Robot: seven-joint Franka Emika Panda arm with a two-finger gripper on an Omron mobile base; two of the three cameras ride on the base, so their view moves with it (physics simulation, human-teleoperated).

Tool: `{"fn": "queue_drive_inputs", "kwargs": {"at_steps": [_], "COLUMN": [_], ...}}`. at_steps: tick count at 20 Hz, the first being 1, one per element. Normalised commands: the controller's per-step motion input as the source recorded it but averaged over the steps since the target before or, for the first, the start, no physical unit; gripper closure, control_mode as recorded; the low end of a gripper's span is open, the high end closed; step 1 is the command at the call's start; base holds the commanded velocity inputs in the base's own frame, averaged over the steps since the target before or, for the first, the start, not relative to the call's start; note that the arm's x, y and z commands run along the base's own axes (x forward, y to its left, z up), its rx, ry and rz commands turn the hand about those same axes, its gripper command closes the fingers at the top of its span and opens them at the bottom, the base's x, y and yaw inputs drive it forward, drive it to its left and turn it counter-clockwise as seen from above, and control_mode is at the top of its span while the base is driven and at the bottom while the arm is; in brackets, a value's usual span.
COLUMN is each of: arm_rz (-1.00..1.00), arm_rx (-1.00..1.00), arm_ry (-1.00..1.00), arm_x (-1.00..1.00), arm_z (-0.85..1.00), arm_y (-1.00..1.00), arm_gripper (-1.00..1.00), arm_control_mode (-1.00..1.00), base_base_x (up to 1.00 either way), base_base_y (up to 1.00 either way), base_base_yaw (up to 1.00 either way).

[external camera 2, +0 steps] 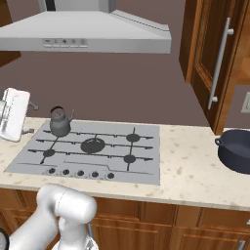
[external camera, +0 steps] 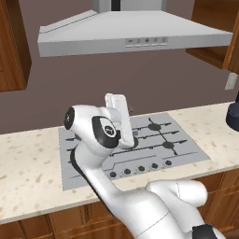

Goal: Pick the kettle from the cabinet and place it on a stove burner. Then pick the pot from the counter and place it on another stove burner. Finally, turn both burners on.

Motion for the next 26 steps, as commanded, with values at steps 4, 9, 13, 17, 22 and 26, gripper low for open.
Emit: {"fn": "queue_drive_inputs", "kwargs": {"at_steps": [4, 9, 13, 17, 22, 26], "arm_rz": [0.0, 0.0, 0.0, 0.0, 0.0, 0.0], "arm_rx": [0.11, 0.11, 0.15, 0.19, 0.18, 0.18], "arm_ry": [-0.01, 0.0, 0.02, 0.04, 0.02, 0.02], "arm_x": [-0.27, -0.23, -0.1, -0.13, -0.1, -0.03], "arm_z": [0.16, 0.08, 0.0, 0.0, 0.0, -0.03], "arm_y": [-0.41, -0.29, -0.3, -0.29, -0.26, -0.22], "arm_gripper": [-1.0, -1.0, -1.0, -1.0, -1.0, -1.0], "arm_control_mode": [-1.0, -1.0, -1.0, -1.0, -1.0, -1.0], "base_base_x": [0.0, 0.0, 0.0, 0.0, 0.0, 0.0], "base_base_y": [0.0, 0.0, 0.0, 0.0, 0.0, 0.0], "base_base_yaw": [0.0, 0.0, 0.0, 0.0, 0.0, 0.0]}}
